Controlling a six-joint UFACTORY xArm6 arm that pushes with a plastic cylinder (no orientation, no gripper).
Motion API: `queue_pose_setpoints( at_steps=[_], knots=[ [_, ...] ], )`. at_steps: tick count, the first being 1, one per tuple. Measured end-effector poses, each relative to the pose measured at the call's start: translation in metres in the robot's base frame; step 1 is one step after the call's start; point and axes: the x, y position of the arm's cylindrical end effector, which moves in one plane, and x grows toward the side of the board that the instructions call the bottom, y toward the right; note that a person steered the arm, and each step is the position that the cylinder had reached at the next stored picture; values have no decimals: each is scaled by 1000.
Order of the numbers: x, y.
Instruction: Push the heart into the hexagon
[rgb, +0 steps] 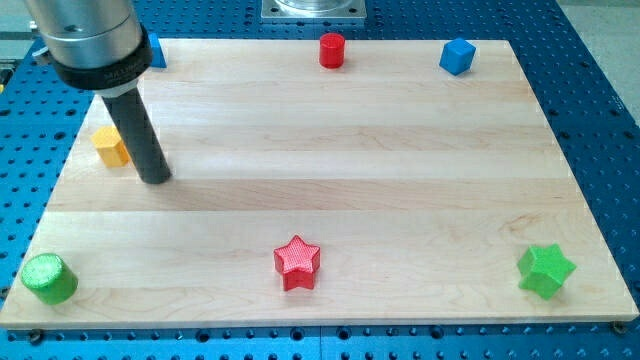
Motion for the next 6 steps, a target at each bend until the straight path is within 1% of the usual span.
queue_pose_setpoints(
  at_steps=[1, 2, 3, 4, 5, 6],
  knots=[
    [5, 6],
    [-3, 34],
    [-13, 20],
    [-11, -2],
    [-8, -4],
    [3, 18]
  ],
)
